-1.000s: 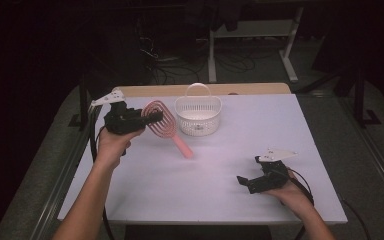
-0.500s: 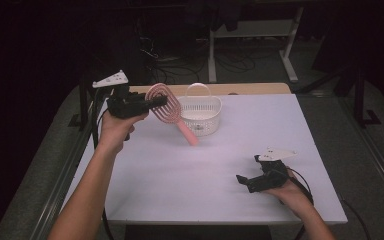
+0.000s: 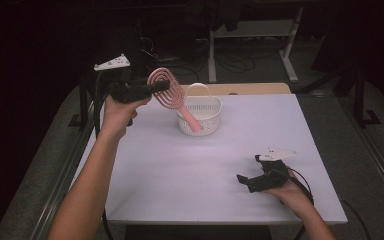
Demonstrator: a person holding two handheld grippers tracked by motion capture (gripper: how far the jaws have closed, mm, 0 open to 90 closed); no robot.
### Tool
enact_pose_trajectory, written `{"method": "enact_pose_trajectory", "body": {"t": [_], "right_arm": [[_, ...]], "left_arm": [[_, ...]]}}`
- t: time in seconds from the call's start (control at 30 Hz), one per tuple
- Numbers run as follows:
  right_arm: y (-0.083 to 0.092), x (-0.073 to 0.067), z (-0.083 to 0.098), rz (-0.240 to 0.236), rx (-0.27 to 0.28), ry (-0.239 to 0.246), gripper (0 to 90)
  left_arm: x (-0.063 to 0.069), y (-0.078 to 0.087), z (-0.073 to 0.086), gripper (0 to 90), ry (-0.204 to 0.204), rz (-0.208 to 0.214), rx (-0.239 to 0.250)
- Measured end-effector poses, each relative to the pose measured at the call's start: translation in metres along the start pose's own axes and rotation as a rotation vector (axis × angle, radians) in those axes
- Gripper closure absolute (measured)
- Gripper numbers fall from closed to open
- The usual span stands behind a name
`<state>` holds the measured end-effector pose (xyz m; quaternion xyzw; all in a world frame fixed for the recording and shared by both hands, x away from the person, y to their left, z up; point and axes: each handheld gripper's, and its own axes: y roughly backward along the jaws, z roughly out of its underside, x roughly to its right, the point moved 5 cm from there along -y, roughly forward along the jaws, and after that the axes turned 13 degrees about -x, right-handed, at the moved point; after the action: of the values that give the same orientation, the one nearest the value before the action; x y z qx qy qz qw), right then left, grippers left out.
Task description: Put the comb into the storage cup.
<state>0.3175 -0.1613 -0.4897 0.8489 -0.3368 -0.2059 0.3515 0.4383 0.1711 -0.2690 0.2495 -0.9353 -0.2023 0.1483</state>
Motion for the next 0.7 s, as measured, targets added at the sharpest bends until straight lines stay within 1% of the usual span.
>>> {"method": "enact_pose_trajectory", "body": {"t": [0.23,0.37,0.7], "right_arm": [[0.0,0.0,0.0,-0.001,0.001,0.001,0.0],[0.0,0.0,0.0,-0.002,0.002,0.001,0.0],[0.001,0.0,0.0,-0.003,0.003,-0.001,0.0]], "left_arm": [[-0.006,-0.008,-0.011,65.8,-0.001,-0.014,0.003],[-0.011,-0.014,-0.016,65.8,0.0,-0.029,0.002],[-0.024,-0.034,-0.022,65.8,0.018,-0.045,0.013]]}}
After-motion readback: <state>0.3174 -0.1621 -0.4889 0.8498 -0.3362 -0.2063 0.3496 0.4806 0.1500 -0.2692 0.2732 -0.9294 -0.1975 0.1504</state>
